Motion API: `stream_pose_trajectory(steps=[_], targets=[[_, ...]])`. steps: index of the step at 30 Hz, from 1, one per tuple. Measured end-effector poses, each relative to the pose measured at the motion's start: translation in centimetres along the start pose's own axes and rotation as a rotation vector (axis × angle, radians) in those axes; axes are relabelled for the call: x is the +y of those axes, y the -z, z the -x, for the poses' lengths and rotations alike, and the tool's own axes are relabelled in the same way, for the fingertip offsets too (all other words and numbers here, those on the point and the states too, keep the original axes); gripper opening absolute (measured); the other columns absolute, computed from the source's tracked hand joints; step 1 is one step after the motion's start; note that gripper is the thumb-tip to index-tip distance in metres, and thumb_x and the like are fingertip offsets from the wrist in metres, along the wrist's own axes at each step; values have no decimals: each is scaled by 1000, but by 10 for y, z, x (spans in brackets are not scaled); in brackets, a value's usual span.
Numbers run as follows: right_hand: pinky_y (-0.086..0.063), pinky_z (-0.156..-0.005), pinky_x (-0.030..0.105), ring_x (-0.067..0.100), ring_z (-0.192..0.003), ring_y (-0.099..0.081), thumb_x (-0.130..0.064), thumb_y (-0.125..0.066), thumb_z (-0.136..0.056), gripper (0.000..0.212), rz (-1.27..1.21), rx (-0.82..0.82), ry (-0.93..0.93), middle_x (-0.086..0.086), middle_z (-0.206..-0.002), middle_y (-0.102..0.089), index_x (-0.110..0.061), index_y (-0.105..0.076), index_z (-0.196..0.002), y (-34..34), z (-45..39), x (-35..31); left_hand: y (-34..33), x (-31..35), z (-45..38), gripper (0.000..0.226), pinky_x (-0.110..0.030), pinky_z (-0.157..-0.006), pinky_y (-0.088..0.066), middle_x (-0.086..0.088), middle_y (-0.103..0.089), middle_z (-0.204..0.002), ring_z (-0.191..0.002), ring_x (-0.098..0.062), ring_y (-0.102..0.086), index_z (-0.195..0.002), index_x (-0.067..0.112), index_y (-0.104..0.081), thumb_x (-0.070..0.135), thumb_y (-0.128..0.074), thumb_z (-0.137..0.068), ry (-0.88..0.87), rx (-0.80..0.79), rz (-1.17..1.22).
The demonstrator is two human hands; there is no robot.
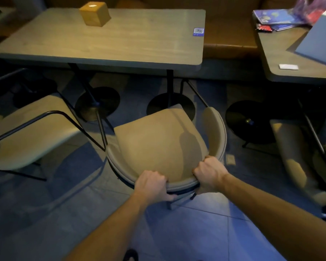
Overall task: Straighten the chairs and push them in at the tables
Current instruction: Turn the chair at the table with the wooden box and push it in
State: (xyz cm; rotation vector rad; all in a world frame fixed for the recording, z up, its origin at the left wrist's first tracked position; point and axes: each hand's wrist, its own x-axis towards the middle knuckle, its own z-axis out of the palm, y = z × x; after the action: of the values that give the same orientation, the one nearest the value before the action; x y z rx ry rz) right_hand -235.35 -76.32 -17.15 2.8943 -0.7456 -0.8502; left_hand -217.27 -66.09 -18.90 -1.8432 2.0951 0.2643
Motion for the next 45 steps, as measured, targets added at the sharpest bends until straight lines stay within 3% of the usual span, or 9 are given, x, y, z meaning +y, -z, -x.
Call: stream_pose_trajectory(steps=[4,10,23,29,31,33,37,40,45], targets=[[-42,-68,32,23,-80,-64,-64,-56,-87,52,-91,-49,-40,4,-90,-68,-15,-67,-97,17,1,-47,-12,-44,15,72,-31,-63,-48,-2,-71,-81,-77,-22,-67,-90,19,-69,85,-49,-68,-75,-46,-47],[-38,-68,32,26,-90,-66,-60,-53,-90,49,-164,-28,-113,6,-100,-69,-14,-64,-103,43,-27,-92,-15,-111,16,68,-33,-67,-50,-3,-72,-86,-82,-25,-67,-95,20,-69,80,-60,-65,-125,-67,-60],[-38,-65,30,25,-90,-67,-67,-52,-85,53,-130,63,-187,4,-100,-70,-18,-64,-100,70,-93,-79,-4,-180,-35,69,-37,-68,-53,-4,-67,-82,-79,-26,-62,-91,20,-63,84,-59,-64,-169,-3,-79],[-38,-64,31,24,-85,-65,-67,-52,-85,53,-135,86,-220,3,-97,-70,-17,-63,-101,72,-99,-75,-1,-185,-42,70,-36,-76,-49,-3,-67,-82,-81,-24,-61,-93,19,-65,83,-58,-67,-158,7,-107],[-39,-68,32,25,-87,-64,-67,-53,-85,55,-157,93,-246,4,-100,-69,-17,-59,-106,68,-97,-77,-4,-183,-38,73,-38,-82,-45,-2,-67,-90,-89,-24,-59,-102,19,-65,83,-56,-68,-140,36,-107],[-41,-78,37,28,-96,-60,-71,-54,-80,64,-196,132,-267,7,-109,-66,-17,-51,-115,65,-94,-80,-8,-181,-31,87,-40,-94,-38,-4,-64,-112,-107,-24,-53,-120,19,-58,86,-52,-66,-133,115,-115],[-32,-105,52,38,-134,-31,-83,-50,-71,110,-169,210,-275,20,-150,-33,-12,-18,-149,69,-86,-84,-3,-177,-3,118,-49,-116,-15,-14,-21,-160,-144,-32,-19,-153,19,-18,92,-41,-63,-40,212,-173],[-16,-115,56,39,-147,-5,-86,-44,-72,121,-145,264,-247,21,-162,-4,-12,6,-153,92,-78,-89,11,-178,29,123,-52,-118,-6,-14,2,-164,-149,-31,1,-156,21,5,95,-31,-65,50,274,-147],[-19,-114,58,39,-147,-8,-86,-47,-68,123,-112,397,-144,19,-162,-6,-13,0,-155,155,-76,-113,36,-196,112,120,-55,-117,-9,-16,-9,-163,-149,-33,-5,-157,19,-7,94,-31,-67,266,430,-17]])
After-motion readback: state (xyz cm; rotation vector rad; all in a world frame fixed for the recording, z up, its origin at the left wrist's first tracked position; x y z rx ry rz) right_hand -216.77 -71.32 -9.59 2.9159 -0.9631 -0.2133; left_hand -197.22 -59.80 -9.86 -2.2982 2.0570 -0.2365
